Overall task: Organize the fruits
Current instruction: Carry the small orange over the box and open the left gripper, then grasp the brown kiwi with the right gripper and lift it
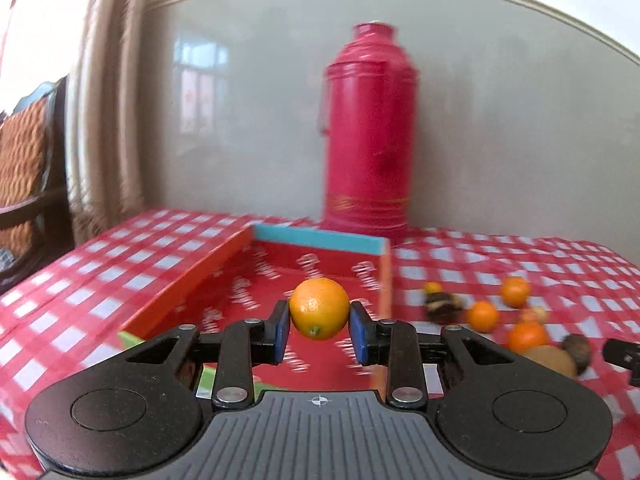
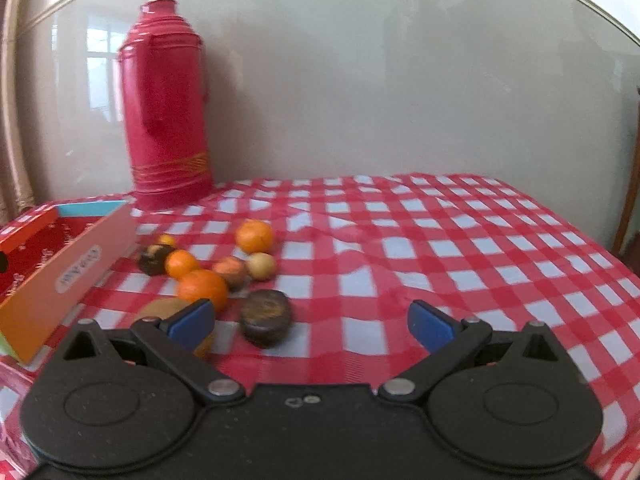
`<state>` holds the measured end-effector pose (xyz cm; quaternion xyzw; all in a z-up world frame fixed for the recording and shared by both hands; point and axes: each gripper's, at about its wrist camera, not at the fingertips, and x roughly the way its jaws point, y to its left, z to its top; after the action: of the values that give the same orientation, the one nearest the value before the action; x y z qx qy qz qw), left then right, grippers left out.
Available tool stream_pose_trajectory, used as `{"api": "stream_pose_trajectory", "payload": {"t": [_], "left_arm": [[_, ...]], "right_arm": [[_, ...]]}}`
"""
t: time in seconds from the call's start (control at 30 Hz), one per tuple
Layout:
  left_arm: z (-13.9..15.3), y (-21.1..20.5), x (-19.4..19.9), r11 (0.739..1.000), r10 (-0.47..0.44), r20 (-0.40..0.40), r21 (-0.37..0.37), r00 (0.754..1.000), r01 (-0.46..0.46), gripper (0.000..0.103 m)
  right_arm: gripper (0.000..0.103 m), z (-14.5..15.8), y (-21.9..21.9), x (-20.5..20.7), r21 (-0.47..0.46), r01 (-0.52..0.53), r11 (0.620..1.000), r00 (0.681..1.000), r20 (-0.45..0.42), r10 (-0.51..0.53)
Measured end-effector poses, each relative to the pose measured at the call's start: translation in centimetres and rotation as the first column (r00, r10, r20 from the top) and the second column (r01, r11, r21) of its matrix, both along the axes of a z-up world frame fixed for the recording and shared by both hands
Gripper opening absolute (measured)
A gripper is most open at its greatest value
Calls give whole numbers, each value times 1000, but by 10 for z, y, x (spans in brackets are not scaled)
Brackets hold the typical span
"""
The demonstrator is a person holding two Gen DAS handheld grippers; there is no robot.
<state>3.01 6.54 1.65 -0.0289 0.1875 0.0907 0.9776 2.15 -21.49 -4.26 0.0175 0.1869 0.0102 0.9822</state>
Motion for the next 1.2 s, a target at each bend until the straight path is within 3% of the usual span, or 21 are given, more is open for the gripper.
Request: {"api": "stream_pose_trajectory", "payload": {"t": [0.1, 0.13, 0.17, 0.23, 0.3, 0.57, 0.7, 0.97, 1.2], "left_arm": [[-5, 17, 4, 1000, 14, -32, -19, 999, -15, 32], [-4, 20, 1, 1000, 4, -26, -25, 1000, -5, 48], [-3, 21, -3, 1000, 0, -9, -17, 1000, 0, 81], [1, 16, -10, 999, 26, 34, 28, 999, -27, 103], [4, 15, -16, 999, 14, 68, 44, 998, -17, 103], [6, 19, -20, 1000, -7, 56, 9, 998, 7, 103], [4, 17, -22, 1000, 8, 46, 1, 999, -8, 103], [2, 18, -24, 999, 36, 36, 1, 999, -36, 103], [-1, 36, -26, 1000, 15, -16, -15, 1000, -16, 103]], "right_arm": [[97, 1, 13, -1, -30, -28, 999, 999, 17, 28], [97, 1, 16, -1, -40, -34, 999, 999, 19, 35], [97, 1, 19, -1, -48, -38, 998, 999, 19, 39], [97, 0, 25, 0, -63, -47, 997, 999, 15, 48], [97, 0, 29, 0, -73, -52, 996, 998, 15, 53], [97, 0, 25, -2, -69, -30, 997, 999, 22, 31], [97, 1, 12, -3, -24, -17, 1000, 1000, 22, 18], [95, 1, 23, -7, 6, -138, 990, 990, 18, 138], [90, -2, 50, 3, -3, -145, 989, 989, -26, 145]]}}
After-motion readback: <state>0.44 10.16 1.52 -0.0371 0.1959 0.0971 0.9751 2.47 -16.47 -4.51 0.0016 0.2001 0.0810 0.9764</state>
